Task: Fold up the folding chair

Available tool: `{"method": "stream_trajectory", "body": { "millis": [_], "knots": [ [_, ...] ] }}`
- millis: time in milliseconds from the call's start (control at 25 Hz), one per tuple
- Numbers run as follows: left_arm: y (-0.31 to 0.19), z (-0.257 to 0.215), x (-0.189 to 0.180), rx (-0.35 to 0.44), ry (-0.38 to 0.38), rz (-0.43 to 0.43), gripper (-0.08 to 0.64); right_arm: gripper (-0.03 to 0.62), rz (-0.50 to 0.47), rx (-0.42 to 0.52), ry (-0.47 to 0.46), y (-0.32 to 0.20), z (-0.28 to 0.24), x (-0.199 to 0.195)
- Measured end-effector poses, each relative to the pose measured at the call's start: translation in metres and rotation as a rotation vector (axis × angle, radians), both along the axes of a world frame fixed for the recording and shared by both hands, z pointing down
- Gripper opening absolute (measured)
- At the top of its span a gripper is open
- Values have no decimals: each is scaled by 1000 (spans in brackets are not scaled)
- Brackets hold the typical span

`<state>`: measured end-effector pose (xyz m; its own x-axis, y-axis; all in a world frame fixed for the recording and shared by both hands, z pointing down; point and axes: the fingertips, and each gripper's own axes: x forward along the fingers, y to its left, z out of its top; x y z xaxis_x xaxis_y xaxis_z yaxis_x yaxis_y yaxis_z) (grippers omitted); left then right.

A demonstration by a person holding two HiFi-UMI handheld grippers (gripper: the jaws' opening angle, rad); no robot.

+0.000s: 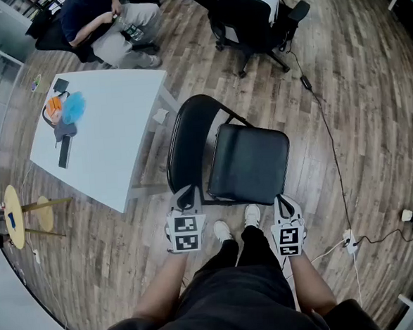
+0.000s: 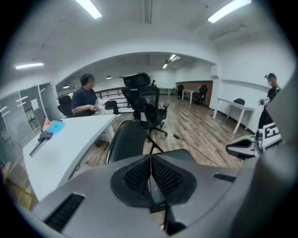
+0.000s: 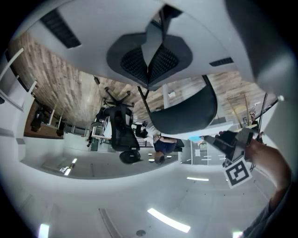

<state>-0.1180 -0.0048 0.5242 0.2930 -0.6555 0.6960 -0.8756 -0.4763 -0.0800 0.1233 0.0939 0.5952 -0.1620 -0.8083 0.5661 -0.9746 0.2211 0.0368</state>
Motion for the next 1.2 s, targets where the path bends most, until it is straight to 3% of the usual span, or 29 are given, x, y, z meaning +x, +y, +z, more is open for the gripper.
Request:
{"method": "stream_trajectory", "body": {
  "millis": [240,360,440,560,720,880,1200],
  "knots": [
    [-51,20,-9,-11,-102,-134,16,15,-100,-159,22,-38,92,54],
    [-65,28,-27,-31,-152,-189,95,27,-90,-245,-39,-44,140,66],
    [-73,37,-35,-67,-160,-226,141,126,-50,-320,-114,-44,171,76],
    [-80,54,-36,-129,-148,-253,203,201,54,-422,-261,-41,211,95],
    [-94,74,-37,-182,-172,-229,245,261,154,-530,-431,-41,263,113],
    [-105,98,-44,-228,-192,-205,256,319,187,-628,-530,-32,318,121],
    [-127,134,-31,-310,-58,-89,287,376,197,-709,-688,-38,402,122]
  ]
}}
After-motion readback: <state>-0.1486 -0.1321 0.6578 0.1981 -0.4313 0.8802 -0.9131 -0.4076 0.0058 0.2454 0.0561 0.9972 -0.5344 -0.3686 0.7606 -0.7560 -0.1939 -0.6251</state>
